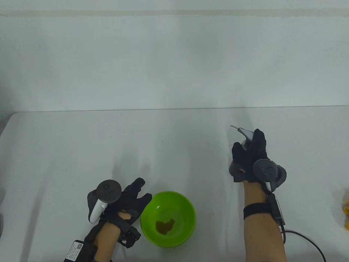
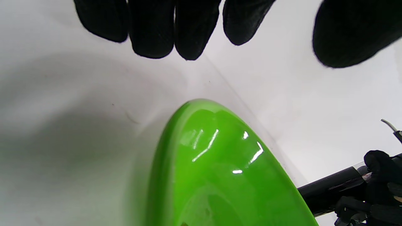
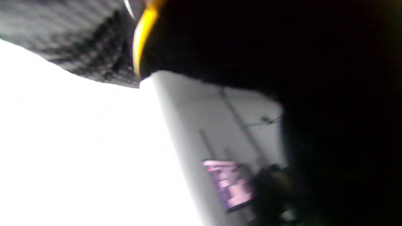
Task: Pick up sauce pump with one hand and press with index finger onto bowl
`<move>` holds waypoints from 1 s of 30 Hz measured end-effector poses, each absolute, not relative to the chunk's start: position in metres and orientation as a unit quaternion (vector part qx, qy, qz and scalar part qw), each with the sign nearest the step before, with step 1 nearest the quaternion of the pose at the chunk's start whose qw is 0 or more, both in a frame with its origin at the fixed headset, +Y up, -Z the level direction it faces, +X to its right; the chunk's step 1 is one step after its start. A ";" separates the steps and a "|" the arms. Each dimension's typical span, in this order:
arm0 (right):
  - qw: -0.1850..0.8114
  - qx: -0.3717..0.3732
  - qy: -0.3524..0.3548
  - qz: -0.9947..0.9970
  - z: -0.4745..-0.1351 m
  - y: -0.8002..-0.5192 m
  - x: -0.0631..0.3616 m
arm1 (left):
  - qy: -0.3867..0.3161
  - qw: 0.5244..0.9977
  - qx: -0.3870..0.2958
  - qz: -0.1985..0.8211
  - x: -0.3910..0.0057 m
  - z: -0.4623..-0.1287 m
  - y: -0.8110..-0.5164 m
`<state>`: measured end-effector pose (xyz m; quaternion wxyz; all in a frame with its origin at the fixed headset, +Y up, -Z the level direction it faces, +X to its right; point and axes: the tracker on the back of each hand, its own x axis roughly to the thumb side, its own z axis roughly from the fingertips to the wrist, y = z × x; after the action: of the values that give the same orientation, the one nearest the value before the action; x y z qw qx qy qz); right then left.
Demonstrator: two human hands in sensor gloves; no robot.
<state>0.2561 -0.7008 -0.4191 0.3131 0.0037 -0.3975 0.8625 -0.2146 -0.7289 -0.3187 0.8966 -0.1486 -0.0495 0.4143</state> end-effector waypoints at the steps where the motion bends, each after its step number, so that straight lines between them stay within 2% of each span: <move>1: 0.318 0.001 -0.394 0.862 -0.422 -0.704 0.258 | -0.050 0.897 -0.149 0.414 -0.215 -0.319 -0.729; 14: 0.290 0.029 -0.397 0.870 -0.421 -0.715 0.248 | -0.057 0.899 -0.157 0.405 -0.212 -0.319 -0.731; 19: 0.314 0.024 -0.363 0.877 -0.419 -0.715 0.250 | -0.055 0.899 -0.154 0.407 -0.213 -0.320 -0.731; 24: 0.362 0.030 -0.367 0.856 -0.407 -0.695 0.258 | -0.054 0.897 -0.155 0.410 -0.213 -0.320 -0.731; 30: 0.406 0.076 -0.432 0.801 -0.368 -0.634 0.267 | -0.044 0.896 -0.154 0.414 -0.216 -0.321 -0.732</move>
<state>0.2672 -0.6339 -0.3682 0.4064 0.0762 -0.4323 0.8013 -0.2160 -0.7322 -0.3214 0.8963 -0.1541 -0.0437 0.4135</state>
